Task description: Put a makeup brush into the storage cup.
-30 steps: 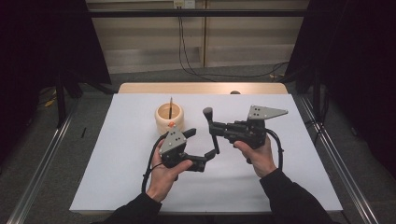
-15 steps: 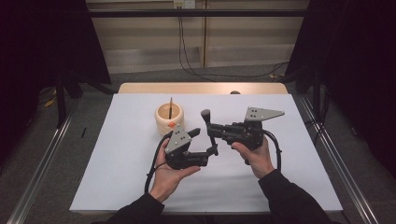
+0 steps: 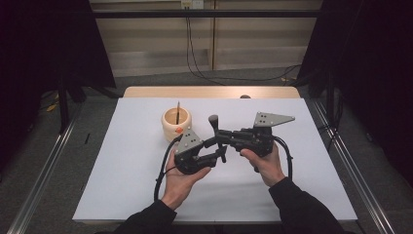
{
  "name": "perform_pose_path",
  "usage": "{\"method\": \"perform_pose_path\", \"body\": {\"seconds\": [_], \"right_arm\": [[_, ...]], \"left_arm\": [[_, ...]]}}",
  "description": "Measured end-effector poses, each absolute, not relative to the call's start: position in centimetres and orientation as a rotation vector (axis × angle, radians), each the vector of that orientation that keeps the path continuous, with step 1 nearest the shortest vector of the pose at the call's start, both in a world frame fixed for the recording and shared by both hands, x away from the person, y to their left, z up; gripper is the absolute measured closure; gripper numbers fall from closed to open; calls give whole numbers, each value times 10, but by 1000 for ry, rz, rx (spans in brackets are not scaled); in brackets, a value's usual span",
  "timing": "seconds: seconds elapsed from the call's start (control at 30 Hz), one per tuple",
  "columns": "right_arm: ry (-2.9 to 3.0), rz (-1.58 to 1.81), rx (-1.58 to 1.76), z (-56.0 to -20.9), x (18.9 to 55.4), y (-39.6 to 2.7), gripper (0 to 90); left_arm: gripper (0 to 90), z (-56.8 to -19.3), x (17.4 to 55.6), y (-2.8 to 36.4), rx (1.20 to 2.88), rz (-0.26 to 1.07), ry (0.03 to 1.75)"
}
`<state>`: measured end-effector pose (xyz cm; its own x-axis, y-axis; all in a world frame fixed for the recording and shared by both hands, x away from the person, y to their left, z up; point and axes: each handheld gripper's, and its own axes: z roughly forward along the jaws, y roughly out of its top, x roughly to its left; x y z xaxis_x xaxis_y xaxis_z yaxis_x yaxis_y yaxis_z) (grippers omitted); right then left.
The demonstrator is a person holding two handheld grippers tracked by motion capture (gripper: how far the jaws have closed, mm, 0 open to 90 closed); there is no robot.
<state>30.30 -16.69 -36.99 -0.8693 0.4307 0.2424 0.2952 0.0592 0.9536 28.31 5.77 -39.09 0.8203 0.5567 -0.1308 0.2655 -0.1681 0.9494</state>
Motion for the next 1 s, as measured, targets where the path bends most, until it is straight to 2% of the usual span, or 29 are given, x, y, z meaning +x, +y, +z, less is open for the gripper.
{"method": "perform_pose_path", "body": {"seconds": [0.07, 0.17, 0.43, 1.0], "right_arm": [[2209, 1938, 760, -371, 303, -166, 782], [2211, 1934, 758, -371, 303, -165, 782], [2218, 1931, 756, -372, 304, -164, 782], [2218, 1920, 727, -371, 303, -166, 775]], "left_arm": [[579, -391, 284, 59, 1758, 256, 642], [662, -392, 285, 60, 1727, 228, 655], [772, -391, 286, 64, 1706, 238, 651], [795, -390, 287, 67, 1720, 240, 628]]}}
